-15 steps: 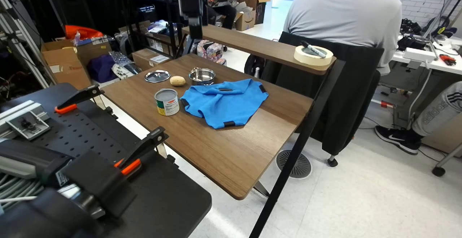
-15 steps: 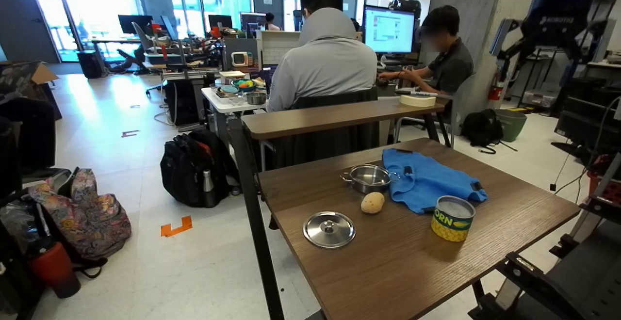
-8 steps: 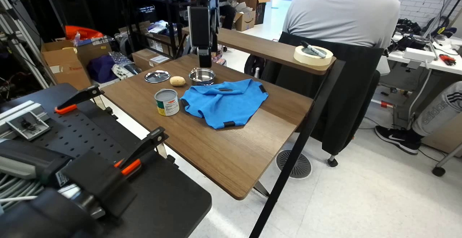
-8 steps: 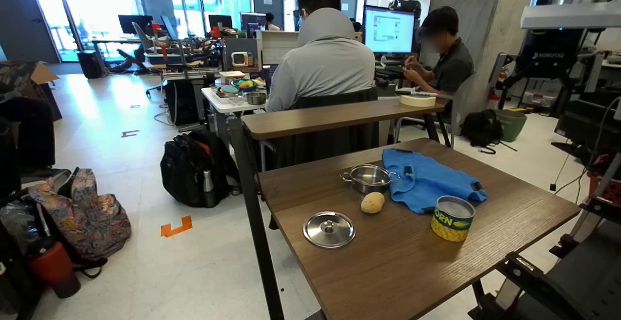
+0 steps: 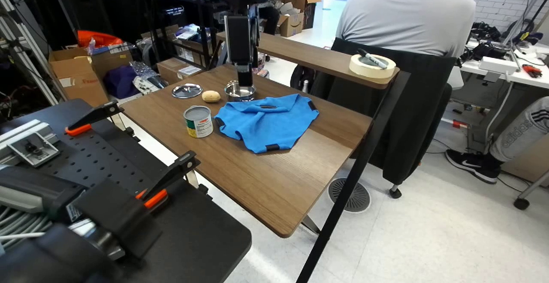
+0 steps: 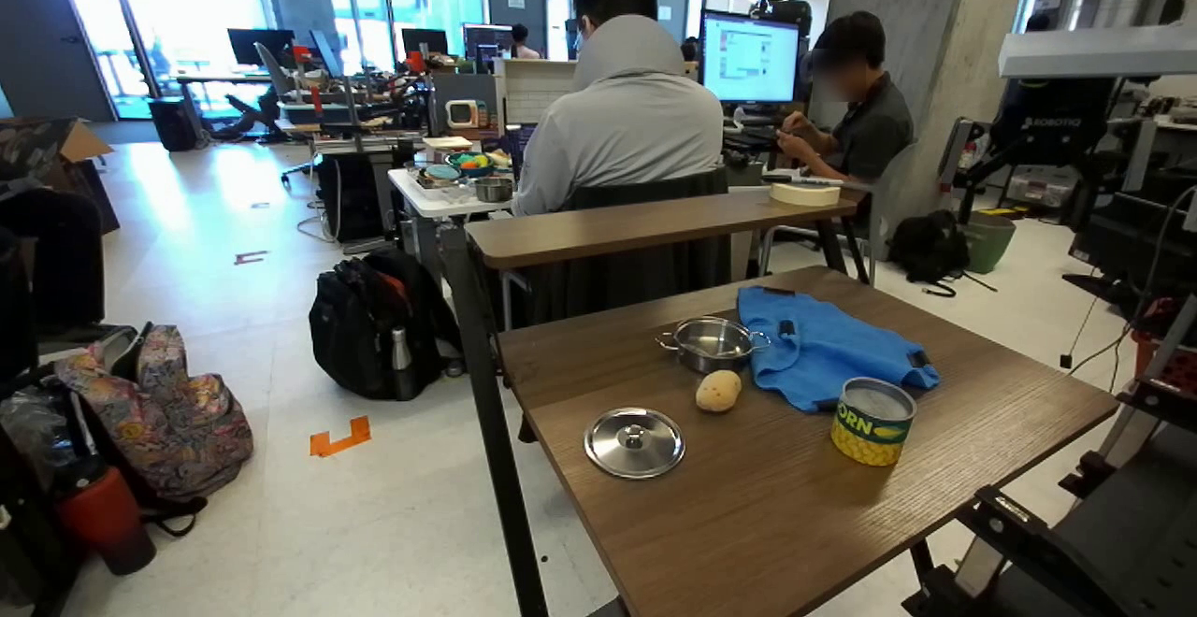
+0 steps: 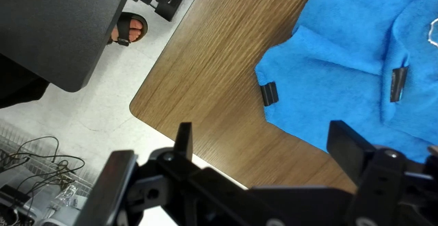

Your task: Fold the blue towel

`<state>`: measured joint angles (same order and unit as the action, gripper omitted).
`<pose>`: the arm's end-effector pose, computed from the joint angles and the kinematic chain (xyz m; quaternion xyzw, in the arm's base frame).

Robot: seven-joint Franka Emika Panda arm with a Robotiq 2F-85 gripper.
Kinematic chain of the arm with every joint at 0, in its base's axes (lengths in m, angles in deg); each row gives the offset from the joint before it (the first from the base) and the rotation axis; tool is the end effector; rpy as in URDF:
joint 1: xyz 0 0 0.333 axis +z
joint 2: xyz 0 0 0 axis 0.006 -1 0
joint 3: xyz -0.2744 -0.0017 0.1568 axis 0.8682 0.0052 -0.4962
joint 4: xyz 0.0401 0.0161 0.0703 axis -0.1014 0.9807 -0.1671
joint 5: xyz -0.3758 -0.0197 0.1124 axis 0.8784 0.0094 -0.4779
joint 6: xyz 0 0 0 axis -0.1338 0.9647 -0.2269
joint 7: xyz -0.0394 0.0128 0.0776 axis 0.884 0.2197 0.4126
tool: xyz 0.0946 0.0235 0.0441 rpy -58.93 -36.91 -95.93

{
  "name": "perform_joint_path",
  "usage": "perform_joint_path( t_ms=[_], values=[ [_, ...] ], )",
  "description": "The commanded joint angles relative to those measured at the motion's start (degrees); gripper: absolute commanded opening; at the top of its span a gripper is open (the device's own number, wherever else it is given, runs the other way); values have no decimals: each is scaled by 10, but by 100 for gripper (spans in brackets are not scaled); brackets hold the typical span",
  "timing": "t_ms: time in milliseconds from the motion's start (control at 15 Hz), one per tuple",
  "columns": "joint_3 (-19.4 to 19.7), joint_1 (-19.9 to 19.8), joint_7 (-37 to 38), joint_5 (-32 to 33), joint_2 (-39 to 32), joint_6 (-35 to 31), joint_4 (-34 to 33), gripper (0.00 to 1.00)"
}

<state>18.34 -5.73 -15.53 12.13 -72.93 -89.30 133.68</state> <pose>0.5098 -0.1140 0.2471 0.8915 -0.4494 0.0052 0.0560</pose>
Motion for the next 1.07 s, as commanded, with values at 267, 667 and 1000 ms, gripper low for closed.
perform_joint_path(
  t_ms=[267, 667, 1000],
  values=[
    [62, 33, 20, 29, -139, -87, -54, 100],
    [92, 63, 7, 8, -251, -128, -116, 100],
    [91, 78, -8, -10, -308, -148, -150, 100]
  ],
)
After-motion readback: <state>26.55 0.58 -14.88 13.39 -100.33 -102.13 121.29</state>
